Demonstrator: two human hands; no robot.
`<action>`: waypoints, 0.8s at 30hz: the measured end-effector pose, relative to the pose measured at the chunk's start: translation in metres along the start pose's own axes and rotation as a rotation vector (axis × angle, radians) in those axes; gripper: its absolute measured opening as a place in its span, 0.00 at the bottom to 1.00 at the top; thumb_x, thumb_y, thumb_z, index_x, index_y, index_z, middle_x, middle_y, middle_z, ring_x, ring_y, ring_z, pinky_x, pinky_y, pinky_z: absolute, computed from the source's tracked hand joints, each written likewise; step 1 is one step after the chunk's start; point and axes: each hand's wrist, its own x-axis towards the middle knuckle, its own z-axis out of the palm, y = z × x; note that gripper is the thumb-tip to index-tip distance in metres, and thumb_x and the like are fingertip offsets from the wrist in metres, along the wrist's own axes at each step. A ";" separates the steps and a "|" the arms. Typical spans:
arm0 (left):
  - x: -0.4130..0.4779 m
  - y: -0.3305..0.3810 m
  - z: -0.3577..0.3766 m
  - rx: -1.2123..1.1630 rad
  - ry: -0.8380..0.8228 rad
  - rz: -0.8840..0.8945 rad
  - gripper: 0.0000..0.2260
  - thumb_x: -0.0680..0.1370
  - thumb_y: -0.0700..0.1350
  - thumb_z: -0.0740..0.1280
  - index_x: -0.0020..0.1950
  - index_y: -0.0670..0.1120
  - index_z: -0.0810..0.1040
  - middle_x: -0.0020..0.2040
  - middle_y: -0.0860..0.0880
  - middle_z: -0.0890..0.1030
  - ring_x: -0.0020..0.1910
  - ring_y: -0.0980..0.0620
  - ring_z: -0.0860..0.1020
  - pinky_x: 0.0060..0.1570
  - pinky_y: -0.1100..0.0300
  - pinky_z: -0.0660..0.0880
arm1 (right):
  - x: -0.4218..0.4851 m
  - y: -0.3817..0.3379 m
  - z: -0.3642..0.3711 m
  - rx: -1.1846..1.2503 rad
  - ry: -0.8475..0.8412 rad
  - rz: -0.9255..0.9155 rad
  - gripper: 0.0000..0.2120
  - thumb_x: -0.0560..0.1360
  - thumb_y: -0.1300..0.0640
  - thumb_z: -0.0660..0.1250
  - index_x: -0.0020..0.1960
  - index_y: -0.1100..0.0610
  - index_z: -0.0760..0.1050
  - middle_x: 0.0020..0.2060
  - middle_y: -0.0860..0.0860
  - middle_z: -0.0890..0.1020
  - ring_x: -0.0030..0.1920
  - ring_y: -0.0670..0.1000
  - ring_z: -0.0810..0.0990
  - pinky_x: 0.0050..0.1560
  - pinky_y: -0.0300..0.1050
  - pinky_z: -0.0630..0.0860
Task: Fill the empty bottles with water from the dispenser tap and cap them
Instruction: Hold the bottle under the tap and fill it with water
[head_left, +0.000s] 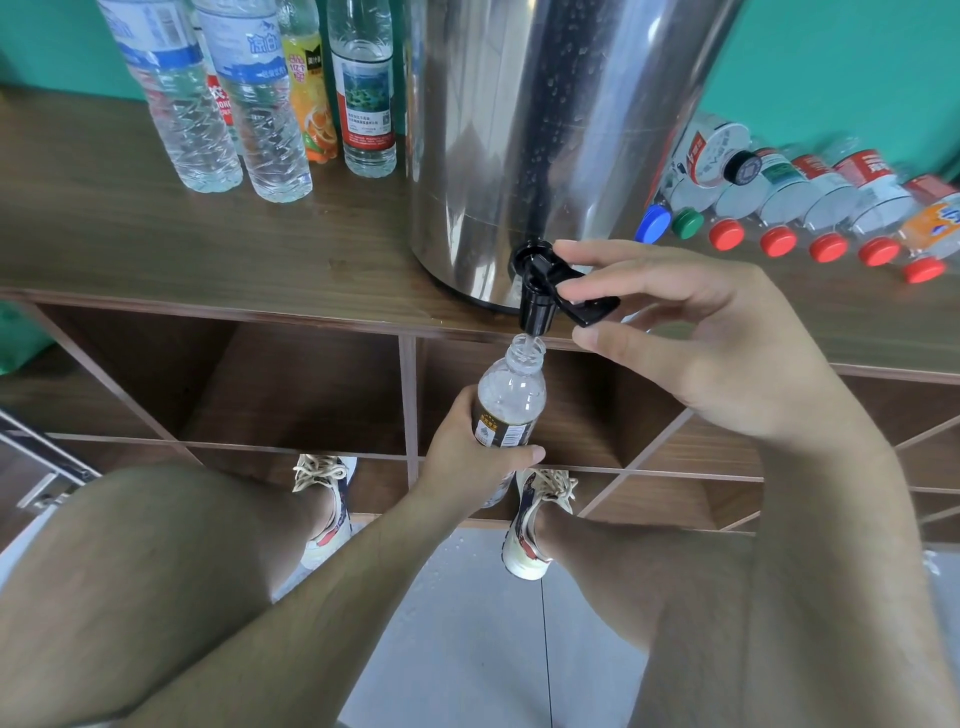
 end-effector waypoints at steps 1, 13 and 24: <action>0.000 0.000 0.000 -0.001 -0.001 0.001 0.33 0.69 0.42 0.82 0.66 0.59 0.68 0.57 0.62 0.78 0.55 0.61 0.78 0.45 0.72 0.73 | 0.000 0.000 0.000 0.000 -0.001 0.000 0.12 0.75 0.63 0.77 0.57 0.53 0.85 0.65 0.41 0.83 0.48 0.56 0.84 0.53 0.46 0.80; 0.001 -0.001 0.000 0.007 0.008 -0.005 0.35 0.69 0.43 0.82 0.70 0.56 0.68 0.63 0.56 0.78 0.62 0.54 0.78 0.62 0.58 0.77 | 0.001 0.003 0.001 0.038 -0.003 0.013 0.13 0.75 0.63 0.76 0.56 0.50 0.85 0.64 0.40 0.83 0.48 0.56 0.84 0.56 0.52 0.81; 0.003 -0.002 0.000 -0.007 -0.003 0.009 0.34 0.70 0.42 0.82 0.69 0.58 0.68 0.62 0.58 0.78 0.60 0.55 0.77 0.50 0.70 0.74 | 0.003 0.006 0.003 0.080 0.016 -0.009 0.12 0.74 0.65 0.76 0.55 0.52 0.86 0.63 0.42 0.84 0.60 0.51 0.84 0.58 0.51 0.81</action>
